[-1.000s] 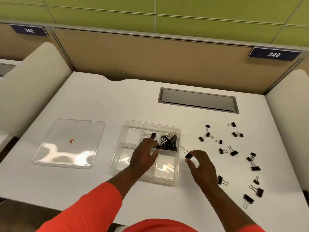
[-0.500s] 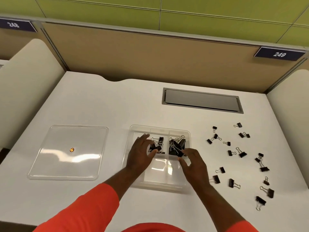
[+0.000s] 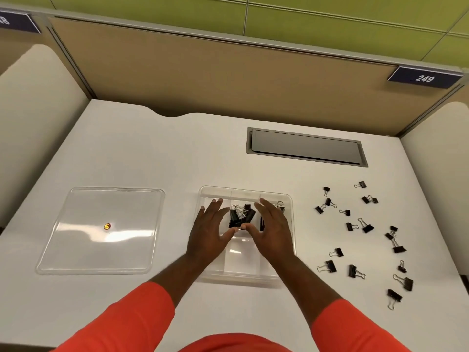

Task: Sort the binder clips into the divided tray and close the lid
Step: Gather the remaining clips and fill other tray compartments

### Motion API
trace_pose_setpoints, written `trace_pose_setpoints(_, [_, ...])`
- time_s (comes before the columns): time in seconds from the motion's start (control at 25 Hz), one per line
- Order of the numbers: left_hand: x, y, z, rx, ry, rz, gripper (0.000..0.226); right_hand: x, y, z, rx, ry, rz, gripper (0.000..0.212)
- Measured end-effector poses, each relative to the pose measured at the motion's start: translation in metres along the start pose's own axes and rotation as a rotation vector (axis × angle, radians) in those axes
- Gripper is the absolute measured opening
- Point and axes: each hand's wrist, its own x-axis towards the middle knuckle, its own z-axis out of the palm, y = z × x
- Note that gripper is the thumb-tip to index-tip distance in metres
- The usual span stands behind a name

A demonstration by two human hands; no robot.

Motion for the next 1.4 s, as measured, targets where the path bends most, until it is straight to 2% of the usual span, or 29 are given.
trace_pose_setpoints(0.12, [-0.002,0.002,-0.004,0.020,-0.025,0.007,0.067,-0.006,-0.001,-0.003,-0.064,-0.039,-0.030,0.086])
trace_pose_setpoints(0.32, [-0.006,0.015,-0.004,0.046,-0.109,0.044,0.080,-0.028,0.009,-0.020,-0.134,-0.057,-0.016,0.098])
trace_pose_setpoints(0.64, [-0.021,0.056,0.018,0.074,-0.171,0.104,0.097,-0.074,0.043,-0.059,-0.209,-0.098,0.075,0.100])
trace_pose_setpoints(1.16, [-0.031,0.173,0.087,0.037,-0.260,0.193,0.099,-0.130,0.144,-0.131,-0.245,-0.106,0.156,0.097])
trace_pose_setpoints(1.4, [-0.040,0.220,0.128,-0.013,-0.323,0.201,0.100,-0.149,0.206,-0.152,-0.245,-0.142,0.196,0.089])
